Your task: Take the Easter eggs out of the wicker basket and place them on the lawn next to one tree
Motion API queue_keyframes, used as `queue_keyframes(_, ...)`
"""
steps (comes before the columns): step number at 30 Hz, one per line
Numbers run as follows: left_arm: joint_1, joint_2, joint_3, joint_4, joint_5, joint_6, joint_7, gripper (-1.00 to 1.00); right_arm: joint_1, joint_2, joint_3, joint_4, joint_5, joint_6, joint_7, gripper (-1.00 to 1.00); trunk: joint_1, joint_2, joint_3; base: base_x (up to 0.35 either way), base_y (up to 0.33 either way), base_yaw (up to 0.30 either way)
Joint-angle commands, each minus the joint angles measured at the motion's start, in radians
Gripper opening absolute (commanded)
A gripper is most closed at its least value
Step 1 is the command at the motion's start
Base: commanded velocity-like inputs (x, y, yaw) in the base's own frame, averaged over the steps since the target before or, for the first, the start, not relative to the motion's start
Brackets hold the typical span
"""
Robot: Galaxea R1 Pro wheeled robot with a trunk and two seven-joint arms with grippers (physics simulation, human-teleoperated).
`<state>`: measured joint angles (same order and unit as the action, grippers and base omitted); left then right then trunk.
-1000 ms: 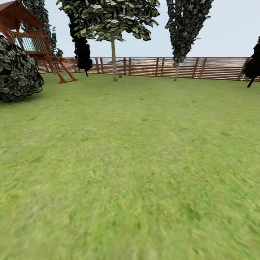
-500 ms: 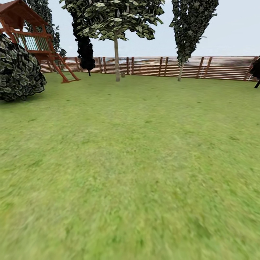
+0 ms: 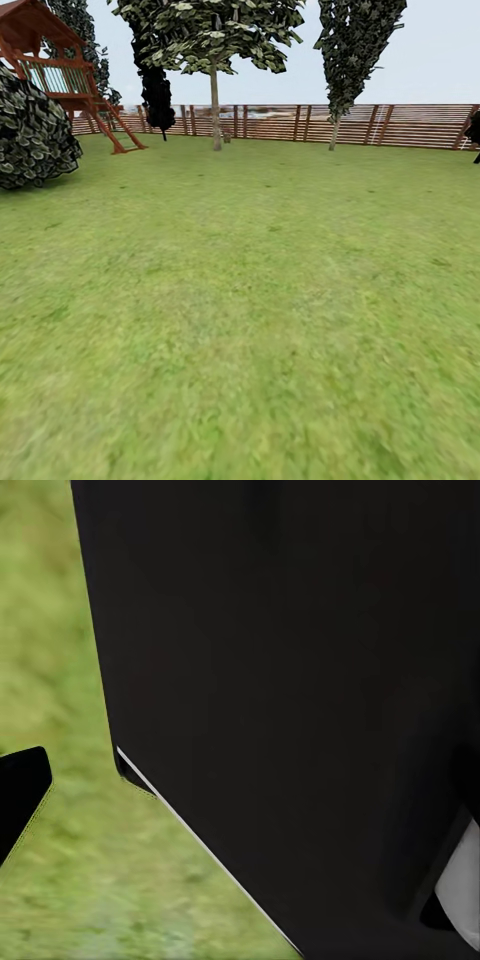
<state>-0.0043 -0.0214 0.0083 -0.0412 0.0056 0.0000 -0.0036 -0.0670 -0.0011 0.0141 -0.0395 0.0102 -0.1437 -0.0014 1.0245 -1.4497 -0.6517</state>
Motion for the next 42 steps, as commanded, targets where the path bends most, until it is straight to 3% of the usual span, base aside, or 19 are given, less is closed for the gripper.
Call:
queue_keyframes(1,0.0,0.0,0.0,0.0,0.001,0.0,-0.001,1.0,-0.001,0.0,0.001,0.001,0.0,-0.003,0.0,1.0,0.001,0.0,-0.001,0.333,0.0,0.0)
queue_keyframes(42,0.0,0.0,0.001,0.0,0.001,0.0,0.001,1.0,-0.001,-0.001,0.0,0.001,-0.003,-0.002,-0.002,1.0,0.001,0.0,-0.001,0.333,0.0,0.0)
